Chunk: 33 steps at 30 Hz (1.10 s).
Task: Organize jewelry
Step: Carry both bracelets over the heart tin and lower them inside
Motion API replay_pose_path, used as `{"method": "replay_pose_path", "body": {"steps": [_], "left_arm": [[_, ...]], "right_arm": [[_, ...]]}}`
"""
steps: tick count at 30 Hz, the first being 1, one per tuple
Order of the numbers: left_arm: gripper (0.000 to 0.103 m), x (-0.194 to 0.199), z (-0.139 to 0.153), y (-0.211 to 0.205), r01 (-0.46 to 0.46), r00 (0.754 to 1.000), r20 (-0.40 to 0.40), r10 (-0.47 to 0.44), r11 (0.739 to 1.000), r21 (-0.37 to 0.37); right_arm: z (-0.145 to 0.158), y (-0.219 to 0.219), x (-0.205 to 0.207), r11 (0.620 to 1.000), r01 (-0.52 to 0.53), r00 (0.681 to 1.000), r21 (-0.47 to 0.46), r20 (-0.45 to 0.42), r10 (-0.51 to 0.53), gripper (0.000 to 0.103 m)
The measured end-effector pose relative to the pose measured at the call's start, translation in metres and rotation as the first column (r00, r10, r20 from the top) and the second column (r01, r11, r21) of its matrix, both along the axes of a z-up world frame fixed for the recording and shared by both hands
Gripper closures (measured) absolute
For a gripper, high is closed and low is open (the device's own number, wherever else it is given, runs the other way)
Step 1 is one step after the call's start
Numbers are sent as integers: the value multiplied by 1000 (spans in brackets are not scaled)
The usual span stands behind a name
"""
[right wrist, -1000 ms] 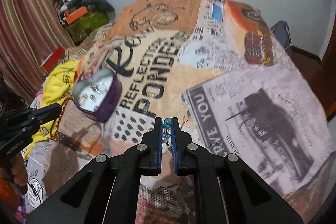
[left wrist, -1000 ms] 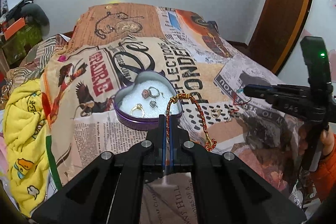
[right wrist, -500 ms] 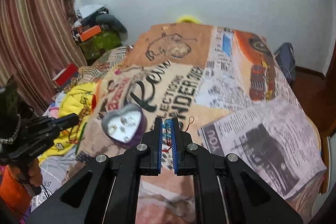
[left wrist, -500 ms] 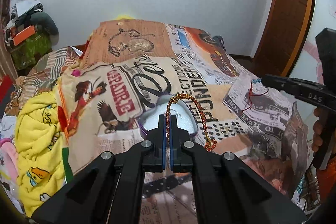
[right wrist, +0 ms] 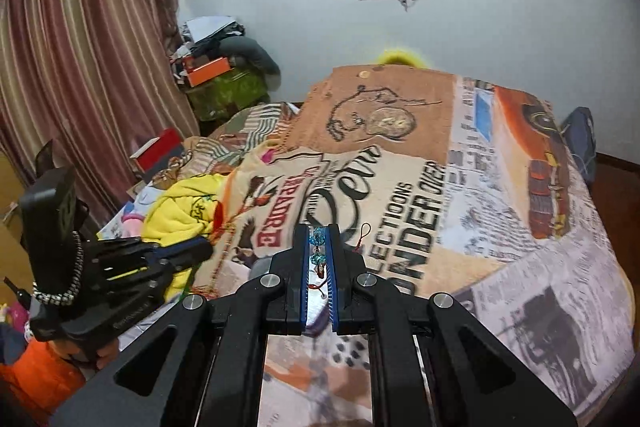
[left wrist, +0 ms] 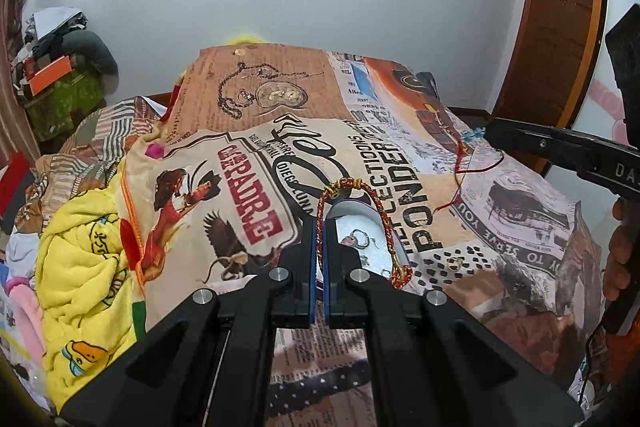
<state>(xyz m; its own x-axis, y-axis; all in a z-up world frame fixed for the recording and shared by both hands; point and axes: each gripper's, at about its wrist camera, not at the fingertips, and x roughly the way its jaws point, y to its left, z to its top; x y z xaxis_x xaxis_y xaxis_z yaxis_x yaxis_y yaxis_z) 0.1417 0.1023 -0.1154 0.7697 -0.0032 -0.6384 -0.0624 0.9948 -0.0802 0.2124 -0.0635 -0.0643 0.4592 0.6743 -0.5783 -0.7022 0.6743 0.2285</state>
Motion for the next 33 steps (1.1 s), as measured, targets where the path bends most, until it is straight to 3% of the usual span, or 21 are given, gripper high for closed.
{"method": "replay_pose_path", "body": {"steps": [16,33], "left_arm": [[102,38,-46,5,46,994,-101,-46,999,-4],[102,55,-61,5,83,990,-118,-83,997,-9]], "right_arm": [[-41,46,13,996,-69,995,-65,-80,63,96],[-80,52,28,991,-72,984,-111,-169,52,96]]}}
